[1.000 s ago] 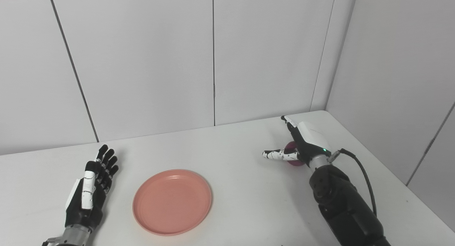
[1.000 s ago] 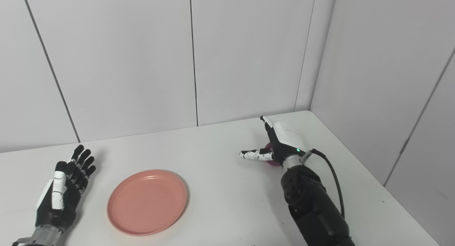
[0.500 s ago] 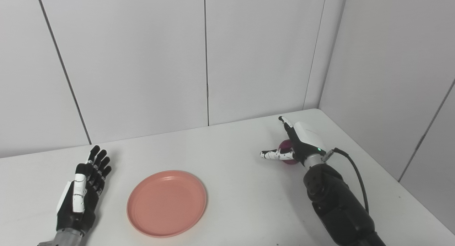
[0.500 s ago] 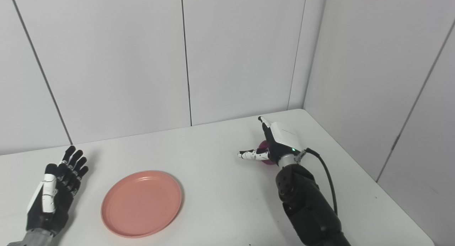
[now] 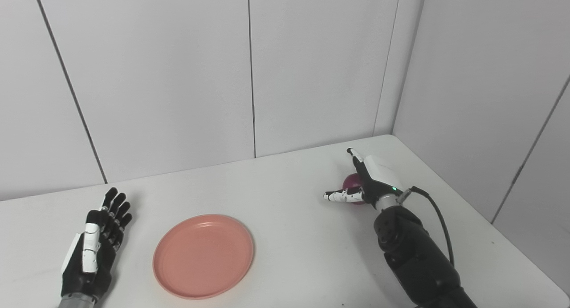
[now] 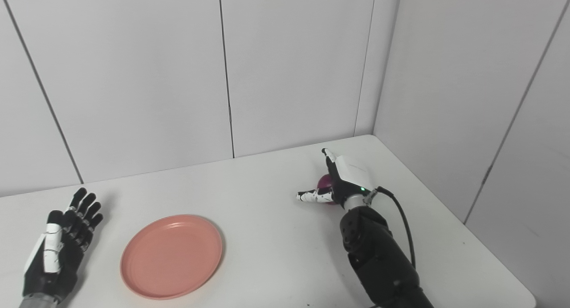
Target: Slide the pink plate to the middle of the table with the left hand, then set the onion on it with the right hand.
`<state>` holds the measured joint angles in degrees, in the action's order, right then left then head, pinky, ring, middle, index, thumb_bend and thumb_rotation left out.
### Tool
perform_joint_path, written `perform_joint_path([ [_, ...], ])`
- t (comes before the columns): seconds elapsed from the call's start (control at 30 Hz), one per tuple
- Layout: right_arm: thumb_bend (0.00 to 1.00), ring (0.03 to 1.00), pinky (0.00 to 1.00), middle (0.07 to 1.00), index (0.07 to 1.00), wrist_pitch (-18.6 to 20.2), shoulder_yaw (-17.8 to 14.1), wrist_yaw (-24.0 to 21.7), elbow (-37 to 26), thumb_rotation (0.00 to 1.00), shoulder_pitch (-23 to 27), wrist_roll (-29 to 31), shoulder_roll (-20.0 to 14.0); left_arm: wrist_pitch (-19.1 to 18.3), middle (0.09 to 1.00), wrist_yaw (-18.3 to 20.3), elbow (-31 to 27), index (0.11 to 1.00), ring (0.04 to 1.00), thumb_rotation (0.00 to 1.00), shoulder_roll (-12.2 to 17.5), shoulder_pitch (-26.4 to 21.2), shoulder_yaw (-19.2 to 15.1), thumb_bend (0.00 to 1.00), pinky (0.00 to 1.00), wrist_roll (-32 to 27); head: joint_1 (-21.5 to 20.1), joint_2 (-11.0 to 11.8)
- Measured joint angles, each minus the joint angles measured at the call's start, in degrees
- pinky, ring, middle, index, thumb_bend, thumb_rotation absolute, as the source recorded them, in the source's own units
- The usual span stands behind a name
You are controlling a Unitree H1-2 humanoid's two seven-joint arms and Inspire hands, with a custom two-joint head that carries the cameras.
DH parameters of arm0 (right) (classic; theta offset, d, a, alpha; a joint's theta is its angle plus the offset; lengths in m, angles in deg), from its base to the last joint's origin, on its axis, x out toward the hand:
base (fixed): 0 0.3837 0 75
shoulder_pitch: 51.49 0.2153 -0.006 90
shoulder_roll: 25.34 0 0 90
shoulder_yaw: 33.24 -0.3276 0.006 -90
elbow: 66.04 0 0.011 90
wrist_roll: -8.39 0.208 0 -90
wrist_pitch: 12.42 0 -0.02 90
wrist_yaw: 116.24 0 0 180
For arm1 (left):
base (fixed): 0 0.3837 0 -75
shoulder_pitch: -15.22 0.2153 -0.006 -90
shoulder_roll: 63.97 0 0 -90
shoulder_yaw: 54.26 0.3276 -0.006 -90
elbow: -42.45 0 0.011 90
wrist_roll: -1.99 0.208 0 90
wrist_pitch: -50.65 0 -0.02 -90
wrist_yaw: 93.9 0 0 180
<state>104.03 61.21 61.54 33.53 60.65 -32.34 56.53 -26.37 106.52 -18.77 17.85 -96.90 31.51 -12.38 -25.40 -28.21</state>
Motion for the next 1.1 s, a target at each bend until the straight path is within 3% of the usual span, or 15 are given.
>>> perform_joint_path([
  [0.13, 0.86, 0.898, 0.86, 0.914, 0.919, 0.03, 0.04, 0.57, 0.95, 0.33, 0.07, -0.02, 0.16, -0.59, 1.0, 0.0, -0.31, 1.0, 1.0, 1.0, 0.06, 0.16, -0.01, 0.71, 1.0, 0.0, -0.18, -0.18],
  [0.3, 0.87, 0.895, 0.86, 0.913, 0.916, 0.05, 0.63, 0.74, 2.42, 0.36, 0.18, -0.03, 0.16, -0.86, 1.0, 0.0, -1.37, 1.0, 1.0, 1.0, 0.15, 0.76, 0.04, 0.71, 1.0, 0.01, -0.09, -0.35],
  [0.57, 0.84, 0.874, 0.82, 0.896, 0.889, 0.05, 0.32, 1.63, 4.26, 0.25, 0.38, 1.87, 0.41, -2.6, 1.0, -0.31, -2.92, 1.0, 1.0, 1.0, 0.22, 1.6, 0.18, 0.7, 1.0, 0.13, 0.0, -0.79],
  [0.7, 0.81, 0.82, 0.72, 0.867, 0.863, 0.23, -0.99, 1.78, 4.19, 0.17, 0.38, 1.97, 1.16, -2.85, 1.0, 0.31, -3.9, 1.0, 1.0, 1.0, 0.23, 2.22, 0.36, 0.69, 1.0, -0.03, 0.0, -0.79],
  [0.8, 0.78, 0.727, 0.63, 0.781, 0.805, 0.37, -1.1, 2.29, 4.13, 0.09, 0.39, 1.81, 1.48, -2.85, 1.0, 0.83, -4.13, 1.0, 1.0, 1.0, 0.23, 2.37, 0.37, 0.69, 1.0, -0.2, -0.18, -0.88],
  [0.83, 0.77, 0.685, 0.58, 0.749, 0.792, 0.37, -1.1, 2.64, 4.1, 0.06, 0.39, 1.74, 1.57, -2.85, 1.0, 0.83, -4.16, 1.0, 1.0, 1.0, 0.23, 2.39, 0.37, 0.69, 1.0, -0.18, -0.18, -0.88],
  [0.9, 0.72, 0.493, 0.41, 0.632, 0.779, 0.37, -1.09, 3.61, 4.0, 0.01, 0.42, 1.71, 1.83, -2.86, 1.0, 0.82, -4.23, 1.0, 1.0, 1.0, 0.23, 2.4, 0.39, 0.69, 1.0, -0.15, -0.26, -0.79],
  [0.93, 0.72, 0.473, 0.39, 0.62, 0.777, 0.37, -1.09, 4.01, 4.0, 0.01, 0.42, 1.7, 1.97, -2.89, 1.0, 0.82, -4.28, 1.0, 1.0, 1.0, 0.23, 2.44, 0.4, 0.69, 1.0, -0.15, -0.35, -0.88],
  [0.97, 0.61, 0.426, 0.33, 0.534, 0.768, 0.37, -1.11, 4.4, 4.0, 0.0, 0.42, 1.71, 2.13, -3.04, 1.0, 0.82, -4.45, 1.0, 1.0, 1.0, 0.23, 2.5, 0.39, 0.69, 1.0, -0.15, -0.35, -0.97],
  [1.1, 0.54, 0.444, 0.26, 0.491, 0.744, 0.37, -1.24, 5.78, 4.04, 0.0, 0.42, 1.77, 2.42, -3.84, 1.0, 0.78, -6.02, 1.0, 1.0, 1.0, 0.22, 3.42, 0.51, 0.68, 1.0, -0.15, -0.35, -1.14],
])
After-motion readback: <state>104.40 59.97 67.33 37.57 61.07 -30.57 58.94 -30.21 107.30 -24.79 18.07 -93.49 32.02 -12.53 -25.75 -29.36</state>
